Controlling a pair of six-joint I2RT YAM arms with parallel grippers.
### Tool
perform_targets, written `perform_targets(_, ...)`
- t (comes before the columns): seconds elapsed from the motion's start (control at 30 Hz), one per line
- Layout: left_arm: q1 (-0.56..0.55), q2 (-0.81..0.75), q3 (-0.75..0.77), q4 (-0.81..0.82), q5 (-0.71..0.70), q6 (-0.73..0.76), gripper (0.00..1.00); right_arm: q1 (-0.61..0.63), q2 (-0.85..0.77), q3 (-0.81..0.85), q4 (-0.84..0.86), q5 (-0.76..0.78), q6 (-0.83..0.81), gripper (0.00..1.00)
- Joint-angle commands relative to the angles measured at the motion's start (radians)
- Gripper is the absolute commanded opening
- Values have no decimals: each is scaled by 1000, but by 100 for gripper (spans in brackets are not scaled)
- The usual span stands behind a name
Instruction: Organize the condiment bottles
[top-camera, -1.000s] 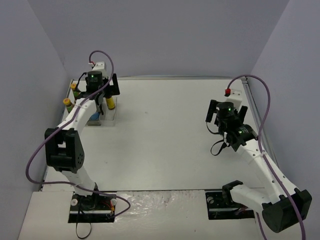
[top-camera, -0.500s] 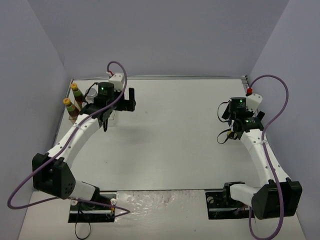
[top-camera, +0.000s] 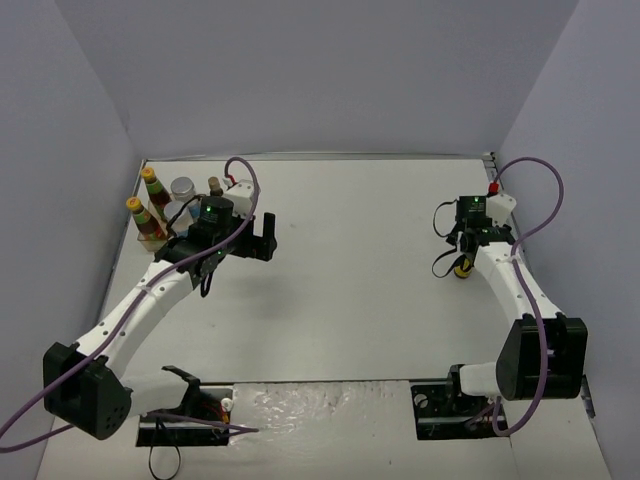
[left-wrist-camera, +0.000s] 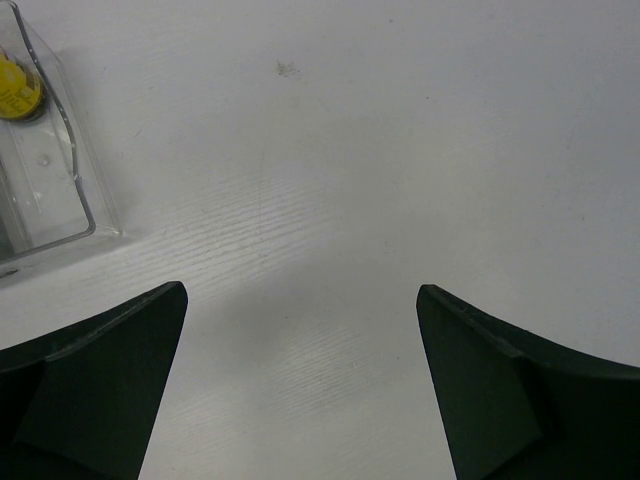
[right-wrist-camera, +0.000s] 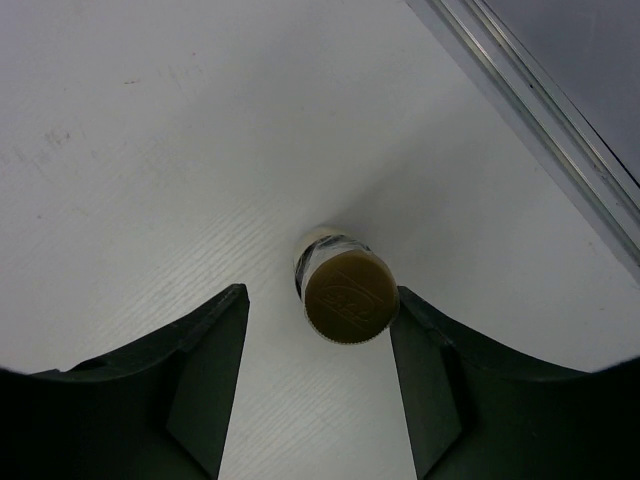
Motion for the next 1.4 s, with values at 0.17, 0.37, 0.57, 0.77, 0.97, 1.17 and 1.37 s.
perform_targets(0.17, -5, -79, -6, 8, -44, 4, 97, -2, 26, -29, 92, 43, 4, 28)
perform_targets(0.37, -5, -100, -19, 8, -53, 7, 97, -1, 36, -46, 100, 60, 0, 0)
perform_targets(0.57, -5, -112, -29, 12, -60, 7, 97, 73, 15, -59, 127, 41, -41, 0)
perform_targets(0.77, -3, -134, -40, 28, -77, 17, 97, 257, 9, -41, 219, -65, -138, 0)
perform_targets(0.97, -2, -160, -50, 34, -96, 22, 97, 458, 101, 35, 328, -236, -260, 0)
perform_targets(1.17, 0, -200, -69, 23, -100, 11, 97, 659, 245, 153, 381, -334, -371, 0)
perform_targets(1.37, 6, -267, -97, 2, -113, 2, 97, 750, 332, 229, 414, -470, -425, 0)
